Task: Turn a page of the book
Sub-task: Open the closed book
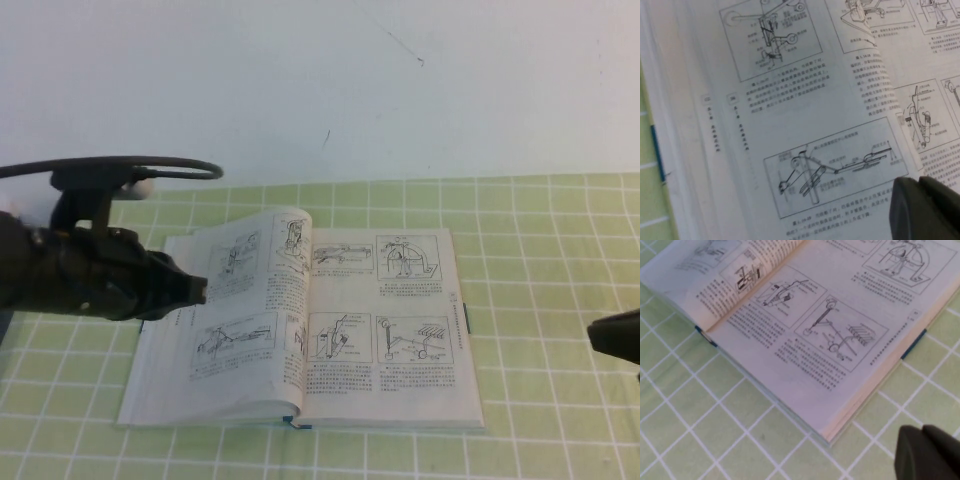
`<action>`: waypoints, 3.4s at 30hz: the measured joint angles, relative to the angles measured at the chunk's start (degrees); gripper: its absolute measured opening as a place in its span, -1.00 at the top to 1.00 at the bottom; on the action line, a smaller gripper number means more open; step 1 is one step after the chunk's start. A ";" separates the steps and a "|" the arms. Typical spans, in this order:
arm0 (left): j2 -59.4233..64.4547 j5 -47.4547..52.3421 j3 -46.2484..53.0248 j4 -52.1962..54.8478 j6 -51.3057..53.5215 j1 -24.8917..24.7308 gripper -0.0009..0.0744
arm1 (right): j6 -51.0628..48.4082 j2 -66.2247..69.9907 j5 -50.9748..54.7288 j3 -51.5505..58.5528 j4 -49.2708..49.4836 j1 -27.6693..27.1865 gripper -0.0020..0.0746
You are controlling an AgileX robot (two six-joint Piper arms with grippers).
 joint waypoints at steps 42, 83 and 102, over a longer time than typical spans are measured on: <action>22.41 -8.91 -6.28 10.40 -2.19 -12.29 0.99 | 14.84 42.95 -11.34 -25.04 5.71 15.11 0.08; 22.41 -9.04 -6.28 10.40 -2.19 -12.29 0.99 | 25.47 45.17 -2.27 -31.80 1.70 15.11 0.08; 12.82 -2.59 -8.25 3.89 -1.93 -12.29 0.98 | 20.42 45.17 4.84 -31.80 8.84 15.14 0.08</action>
